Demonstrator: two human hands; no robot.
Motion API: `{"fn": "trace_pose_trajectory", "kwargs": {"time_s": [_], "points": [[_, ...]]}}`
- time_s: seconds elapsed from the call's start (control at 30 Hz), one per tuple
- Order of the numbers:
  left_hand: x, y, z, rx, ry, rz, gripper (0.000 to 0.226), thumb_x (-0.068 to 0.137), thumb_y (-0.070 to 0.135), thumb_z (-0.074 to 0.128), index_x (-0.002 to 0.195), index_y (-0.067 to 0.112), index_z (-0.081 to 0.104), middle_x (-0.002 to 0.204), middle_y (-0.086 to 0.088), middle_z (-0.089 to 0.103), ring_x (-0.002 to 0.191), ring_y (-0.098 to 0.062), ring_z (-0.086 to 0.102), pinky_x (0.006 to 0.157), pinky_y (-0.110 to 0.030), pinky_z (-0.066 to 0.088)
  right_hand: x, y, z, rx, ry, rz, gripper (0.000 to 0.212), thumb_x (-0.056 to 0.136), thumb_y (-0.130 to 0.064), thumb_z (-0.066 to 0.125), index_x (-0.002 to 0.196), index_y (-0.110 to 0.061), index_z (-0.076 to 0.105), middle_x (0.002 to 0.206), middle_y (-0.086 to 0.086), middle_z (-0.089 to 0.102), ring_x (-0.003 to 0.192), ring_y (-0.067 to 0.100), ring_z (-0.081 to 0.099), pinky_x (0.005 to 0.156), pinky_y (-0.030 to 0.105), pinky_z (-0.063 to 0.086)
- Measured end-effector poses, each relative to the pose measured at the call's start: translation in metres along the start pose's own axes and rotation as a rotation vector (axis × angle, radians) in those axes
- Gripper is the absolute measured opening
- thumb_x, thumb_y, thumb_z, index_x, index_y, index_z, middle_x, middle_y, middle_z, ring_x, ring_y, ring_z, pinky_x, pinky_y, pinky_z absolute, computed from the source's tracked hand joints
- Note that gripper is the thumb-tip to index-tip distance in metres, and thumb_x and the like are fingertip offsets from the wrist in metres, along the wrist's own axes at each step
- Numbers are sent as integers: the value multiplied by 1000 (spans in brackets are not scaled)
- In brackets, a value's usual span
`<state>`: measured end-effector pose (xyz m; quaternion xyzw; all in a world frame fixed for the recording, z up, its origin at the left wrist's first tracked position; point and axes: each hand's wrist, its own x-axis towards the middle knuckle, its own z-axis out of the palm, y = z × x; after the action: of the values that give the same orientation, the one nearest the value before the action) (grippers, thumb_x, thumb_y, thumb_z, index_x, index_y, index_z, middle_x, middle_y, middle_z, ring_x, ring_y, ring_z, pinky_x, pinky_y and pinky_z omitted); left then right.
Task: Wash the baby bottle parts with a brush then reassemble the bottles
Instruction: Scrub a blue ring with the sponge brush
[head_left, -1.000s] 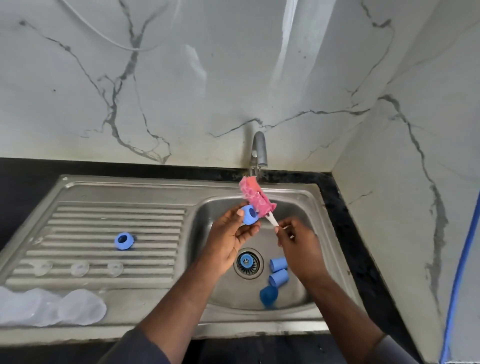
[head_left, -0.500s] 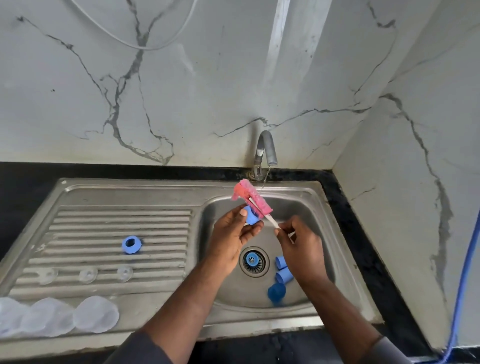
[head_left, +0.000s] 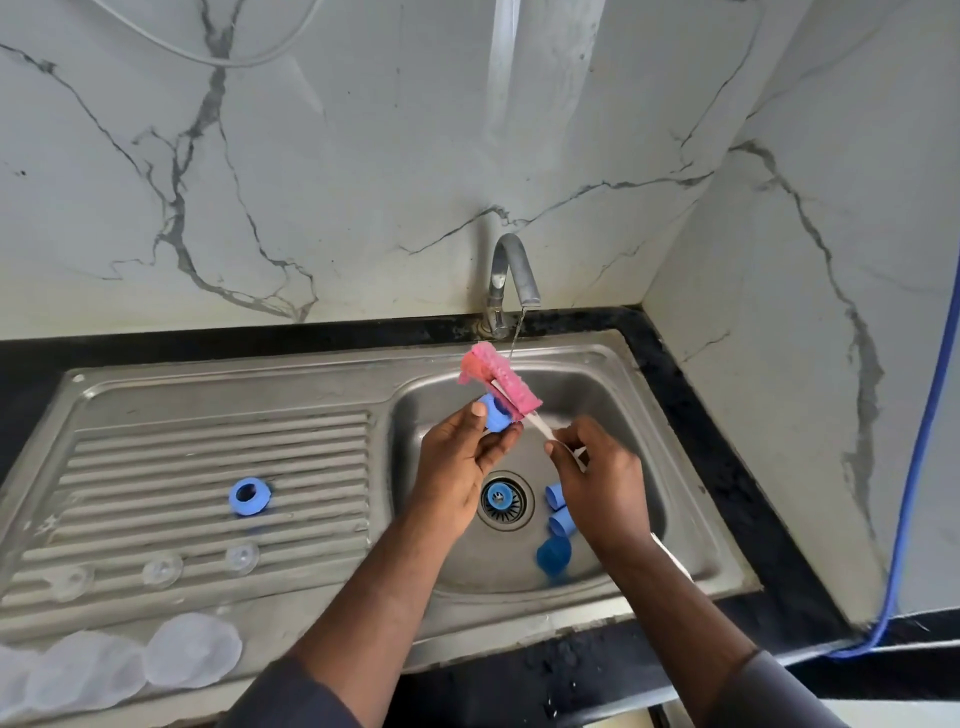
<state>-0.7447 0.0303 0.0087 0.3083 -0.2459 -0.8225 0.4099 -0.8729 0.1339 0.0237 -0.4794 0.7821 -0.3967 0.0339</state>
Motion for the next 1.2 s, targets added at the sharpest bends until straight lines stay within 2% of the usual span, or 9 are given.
{"fn": "trace_pose_trajectory", "kwargs": {"time_s": [0.1,0.23,0.33,0.43,0.57,0.67,0.9,1.1,1.2], "points": [[0,-1,-1,-14,-3,6,28,98,20,57,116,1,66,109,-18,73,99,-27,72,83,-32,61,-6,1,-1,21,-37,-39,19,91,-20,72,83,-20,55,81,-13,65,72,10,62,61,40,54],[-1,-8,3,17,-29,-19,33,90,21,63,118,5,68,115,-20,70,101,-27,68,81,-32,61,-1,14,-11,18,-9,51,16,91,-22,71,84,-20,57,76,-13,62,67,8,58,59,39,53],[1,-8,13,49,-56,9,26,93,10,61,118,8,68,116,-15,72,104,-23,70,85,-28,60,2,17,-20,49,-8,17,17,93,-24,70,83,-22,56,74,-14,60,66,6,56,56,32,49],[2,-10,20,161,-42,66,29,88,13,65,117,8,69,113,-12,74,105,-21,70,90,-30,58,4,26,-31,54,-30,-47,17,92,-24,70,82,-21,57,73,-14,58,65,7,54,54,26,45],[5,-16,25,407,32,164,23,82,17,73,105,15,74,96,-2,77,91,-14,67,81,-25,58,16,46,-38,63,-34,-16,16,89,-24,74,81,-22,60,71,-13,60,63,7,56,57,35,50],[5,-17,25,474,48,189,17,87,9,72,102,16,74,88,2,77,80,-9,66,79,-24,57,22,55,-41,96,-54,-33,15,88,-21,76,81,-19,63,74,-12,65,66,7,59,60,33,51],[4,-24,27,477,48,184,20,89,6,68,109,9,72,91,-1,77,81,-8,69,75,-20,56,31,70,-39,155,-92,-25,13,87,-19,77,80,-16,66,71,-11,62,62,6,54,57,26,46],[2,-16,16,466,35,183,32,79,20,83,110,16,75,106,-8,76,101,-22,68,96,-36,53,29,71,-39,176,-135,-124,15,87,-17,77,78,-17,65,71,-15,60,65,3,55,58,16,41],[2,-19,17,378,44,126,32,87,7,71,118,11,69,109,-7,75,103,-22,68,96,-31,54,30,71,-36,163,-121,-123,15,87,-17,77,78,-18,65,71,-16,58,63,2,53,57,16,39]]}}
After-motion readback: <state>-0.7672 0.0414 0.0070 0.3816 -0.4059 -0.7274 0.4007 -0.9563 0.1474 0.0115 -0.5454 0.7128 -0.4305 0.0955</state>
